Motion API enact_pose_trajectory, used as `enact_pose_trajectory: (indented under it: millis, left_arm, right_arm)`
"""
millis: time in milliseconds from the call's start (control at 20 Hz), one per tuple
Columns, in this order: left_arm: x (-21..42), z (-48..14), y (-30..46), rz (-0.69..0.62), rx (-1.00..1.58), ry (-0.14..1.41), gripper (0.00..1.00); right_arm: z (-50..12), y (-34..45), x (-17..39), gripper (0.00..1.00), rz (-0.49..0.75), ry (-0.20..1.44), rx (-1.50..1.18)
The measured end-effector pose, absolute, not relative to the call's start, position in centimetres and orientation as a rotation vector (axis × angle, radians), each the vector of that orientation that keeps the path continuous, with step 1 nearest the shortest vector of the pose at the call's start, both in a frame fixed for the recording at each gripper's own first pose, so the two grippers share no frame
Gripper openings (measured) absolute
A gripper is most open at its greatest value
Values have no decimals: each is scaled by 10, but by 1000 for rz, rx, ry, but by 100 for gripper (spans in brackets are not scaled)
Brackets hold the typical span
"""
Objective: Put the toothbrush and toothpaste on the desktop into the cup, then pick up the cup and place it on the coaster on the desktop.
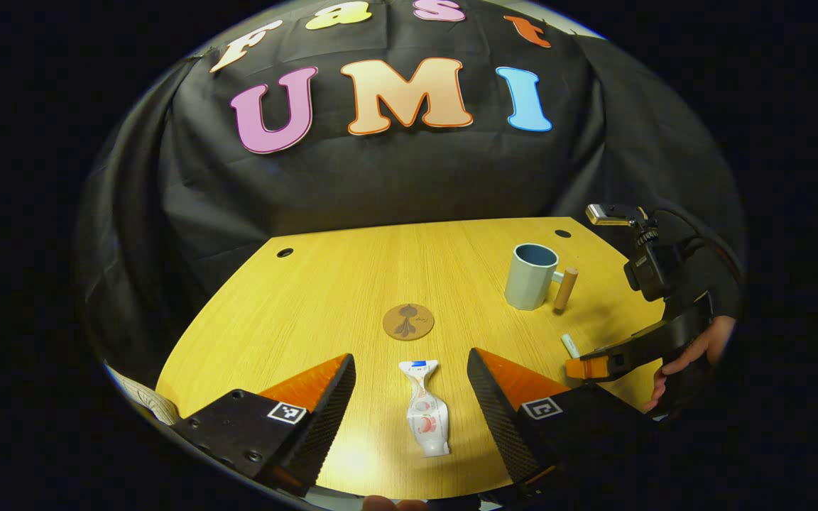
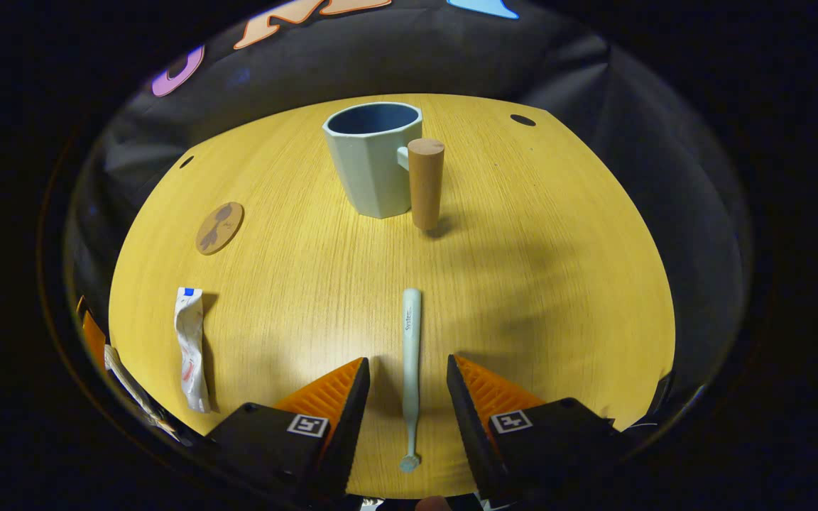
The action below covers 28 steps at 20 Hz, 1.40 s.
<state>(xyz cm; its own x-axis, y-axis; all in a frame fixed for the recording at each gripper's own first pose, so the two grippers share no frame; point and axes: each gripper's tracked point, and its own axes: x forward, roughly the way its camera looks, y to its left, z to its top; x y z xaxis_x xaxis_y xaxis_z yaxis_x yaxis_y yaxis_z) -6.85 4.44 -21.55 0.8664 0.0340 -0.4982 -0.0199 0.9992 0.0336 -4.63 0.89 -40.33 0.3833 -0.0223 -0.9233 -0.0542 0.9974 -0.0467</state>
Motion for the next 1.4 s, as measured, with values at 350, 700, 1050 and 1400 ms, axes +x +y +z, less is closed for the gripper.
enact_pose_trajectory:
  millis: [350, 700, 1050, 1400]
  left_arm:
    - [-65, -233, 42, 28, 22, 560, 93]
    - [-53, -278, 41, 50, -4, 635, 94]
    - [-40, -325, 41, 68, -34, 722, 94]
    - [-35, -351, 49, 51, -50, 791, 84]
  right_arm:
    - [-416, 5, -52, 27, 2, 1186, -84]
    - [-413, 7, -52, 8, 20, 1194, -84]
    - [-413, 7, -53, 8, 23, 1192, -72]
    - [-413, 7, -53, 8, 20, 1184, -60]
